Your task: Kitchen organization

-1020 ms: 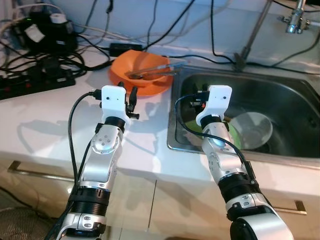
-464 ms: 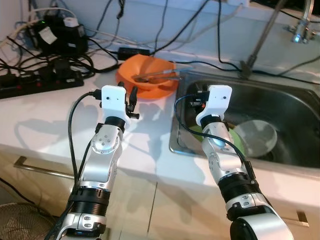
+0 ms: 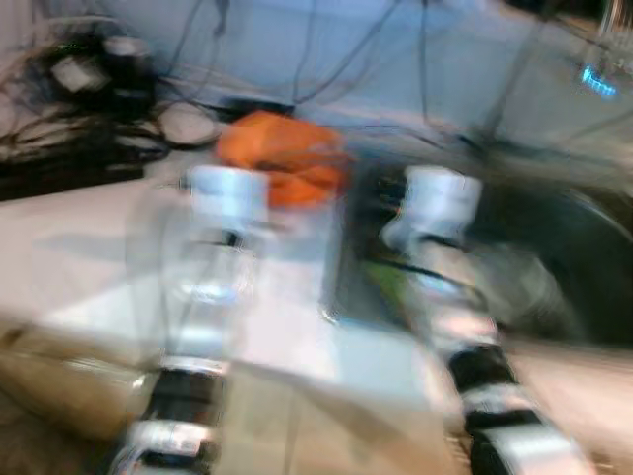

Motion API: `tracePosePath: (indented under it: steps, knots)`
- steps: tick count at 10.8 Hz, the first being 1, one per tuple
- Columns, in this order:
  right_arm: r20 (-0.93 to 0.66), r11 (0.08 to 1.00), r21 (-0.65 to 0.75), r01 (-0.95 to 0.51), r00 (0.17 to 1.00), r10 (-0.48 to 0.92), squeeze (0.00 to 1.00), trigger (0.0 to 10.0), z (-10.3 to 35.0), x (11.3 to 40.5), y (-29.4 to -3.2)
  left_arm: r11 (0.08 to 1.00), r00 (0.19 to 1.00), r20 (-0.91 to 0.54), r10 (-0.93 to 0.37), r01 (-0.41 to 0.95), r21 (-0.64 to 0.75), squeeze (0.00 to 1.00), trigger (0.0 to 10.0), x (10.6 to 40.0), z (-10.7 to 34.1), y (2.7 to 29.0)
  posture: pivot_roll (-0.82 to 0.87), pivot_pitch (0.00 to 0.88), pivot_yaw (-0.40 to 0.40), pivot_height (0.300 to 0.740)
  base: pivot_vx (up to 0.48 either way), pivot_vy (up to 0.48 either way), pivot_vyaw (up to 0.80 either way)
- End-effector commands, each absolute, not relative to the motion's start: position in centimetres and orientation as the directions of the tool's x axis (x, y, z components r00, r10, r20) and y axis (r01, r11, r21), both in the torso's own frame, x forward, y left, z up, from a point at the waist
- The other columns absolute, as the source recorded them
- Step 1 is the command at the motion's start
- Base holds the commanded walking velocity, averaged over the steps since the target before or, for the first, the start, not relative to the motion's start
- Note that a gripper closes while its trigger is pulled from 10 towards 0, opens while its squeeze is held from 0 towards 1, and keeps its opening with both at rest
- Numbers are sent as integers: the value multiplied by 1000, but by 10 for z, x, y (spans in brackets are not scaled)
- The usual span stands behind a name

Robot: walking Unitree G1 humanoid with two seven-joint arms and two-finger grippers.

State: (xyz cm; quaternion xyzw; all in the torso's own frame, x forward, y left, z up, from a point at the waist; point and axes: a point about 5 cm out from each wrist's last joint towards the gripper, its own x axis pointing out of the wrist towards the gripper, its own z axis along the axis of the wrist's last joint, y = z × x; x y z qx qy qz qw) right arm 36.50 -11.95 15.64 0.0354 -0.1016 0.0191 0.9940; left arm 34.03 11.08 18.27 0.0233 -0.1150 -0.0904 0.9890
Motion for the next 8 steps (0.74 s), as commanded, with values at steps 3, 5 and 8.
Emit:
tracePosePath:
  steps: [3,5,8]
  knots:
    - [229,991,81,-107,970,86,0,10000,167,367,-99,989,961,238,-142,130,66,0,10000,343,189,124,255,0,-72,740,228,0,0]
    - [227,991,84,-108,970,86,0,10000,166,367,-98,988,961,231,-150,139,64,0,10000,343,188,123,255,0,-72,740,0,0,0]
    - [226,990,87,-107,970,85,0,10000,166,367,-98,979,956,211,-203,204,15,0,10000,345,194,121,258,0,-70,740,0,0,0]
